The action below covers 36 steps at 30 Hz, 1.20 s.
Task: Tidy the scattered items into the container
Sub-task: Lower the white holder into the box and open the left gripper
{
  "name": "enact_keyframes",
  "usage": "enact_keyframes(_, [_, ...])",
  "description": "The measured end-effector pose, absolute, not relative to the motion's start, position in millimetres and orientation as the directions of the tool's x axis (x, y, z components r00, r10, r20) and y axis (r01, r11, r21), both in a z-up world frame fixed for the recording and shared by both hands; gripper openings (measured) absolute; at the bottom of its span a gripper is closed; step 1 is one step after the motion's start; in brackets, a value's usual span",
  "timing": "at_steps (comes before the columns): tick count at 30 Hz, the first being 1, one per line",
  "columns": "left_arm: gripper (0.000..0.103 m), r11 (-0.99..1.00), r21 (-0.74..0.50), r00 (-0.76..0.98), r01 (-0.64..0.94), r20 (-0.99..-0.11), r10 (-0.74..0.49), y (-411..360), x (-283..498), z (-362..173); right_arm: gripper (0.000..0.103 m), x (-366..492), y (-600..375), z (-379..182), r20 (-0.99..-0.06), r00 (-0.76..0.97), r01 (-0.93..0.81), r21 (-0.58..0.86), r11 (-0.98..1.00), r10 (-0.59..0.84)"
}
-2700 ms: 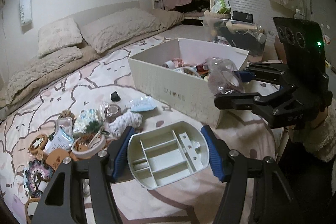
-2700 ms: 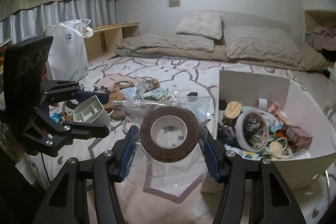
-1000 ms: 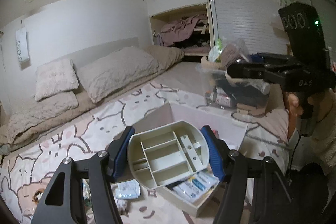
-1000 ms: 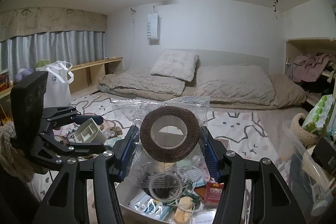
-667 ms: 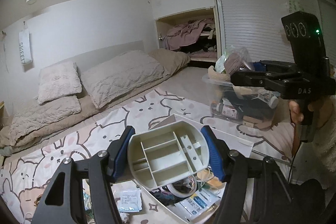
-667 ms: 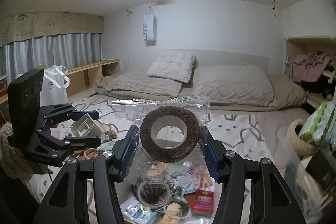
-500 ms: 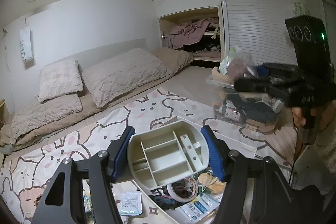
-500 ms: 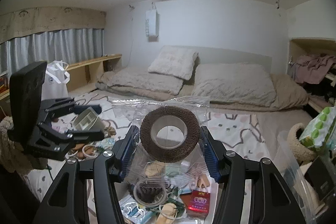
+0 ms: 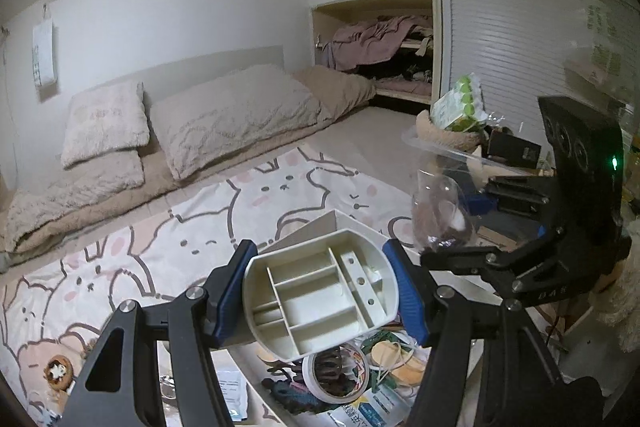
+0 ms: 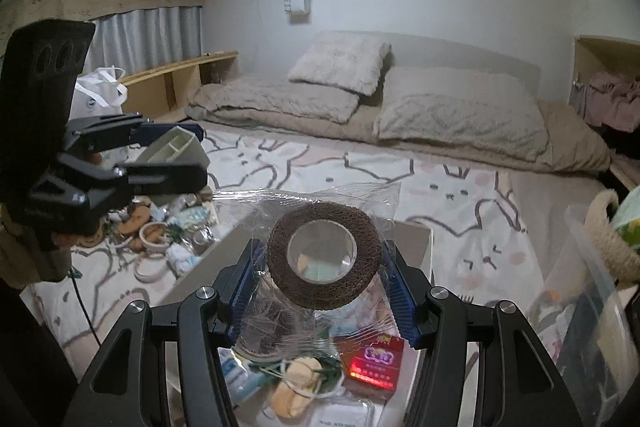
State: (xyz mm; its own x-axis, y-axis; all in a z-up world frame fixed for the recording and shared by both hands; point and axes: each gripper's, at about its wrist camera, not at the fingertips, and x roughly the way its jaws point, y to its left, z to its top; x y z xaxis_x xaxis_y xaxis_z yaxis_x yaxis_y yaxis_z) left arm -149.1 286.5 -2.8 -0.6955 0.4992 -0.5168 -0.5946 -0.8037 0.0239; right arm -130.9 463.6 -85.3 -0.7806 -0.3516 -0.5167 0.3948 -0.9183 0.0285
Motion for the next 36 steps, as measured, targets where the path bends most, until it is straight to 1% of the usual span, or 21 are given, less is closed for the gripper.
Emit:
enact_keyframes(4, [0.064,-0.814,0.005,-0.678,-0.581,-0.556,0.481,294.4,-166.1,-19.5,0.059,-134.8,475.2,-93.9,-0.536,-0.761,0.391,0.073,-0.918,-0.367])
enact_keyframes(9, [0.064,-0.821,0.012,-0.657,-0.571,-0.606,0.449,305.0,-181.3,-43.9,0.059,-130.3,477.7,-84.4,-0.509,-0.752,0.423,0.115,-0.899,-0.419])
enact_keyframes(16, [0.064,-0.840,0.022,-0.636,-0.542,-0.664,0.392,313.0,-202.5,-71.7,0.059,-131.0,473.6,-104.7,-0.589,-0.662,0.444,0.188,-0.876,-0.462])
enact_keyframes(21, [0.064,-0.863,0.032,-0.637,-0.504,-0.689,0.346,313.8,-215.0,-84.2,0.059,-125.9,468.1,-105.3,-0.606,-0.647,0.455,0.180,-0.872,-0.463])
enact_keyframes(23, [0.064,-0.877,0.037,-0.634,-0.480,-0.706,0.317,313.6,-221.3,-90.5,0.059,-126.6,469.0,-106.8,-0.612,-0.634,0.452,0.202,-0.869,-0.472])
enact_keyframes(33, [0.064,-0.918,-0.058,-0.553,-0.392,-0.782,0.286,310.5,-251.3,-116.3,0.059,-126.7,467.5,-112.7,-0.640,-0.597,0.442,0.241,-0.864,-0.484])
enact_keyframes(36, [0.064,-0.926,-0.050,-0.559,-0.375,-0.784,0.269,311.7,-257.4,-118.4,0.059,-127.1,466.6,-115.3,-0.647,-0.590,0.441,0.243,-0.864,-0.483])
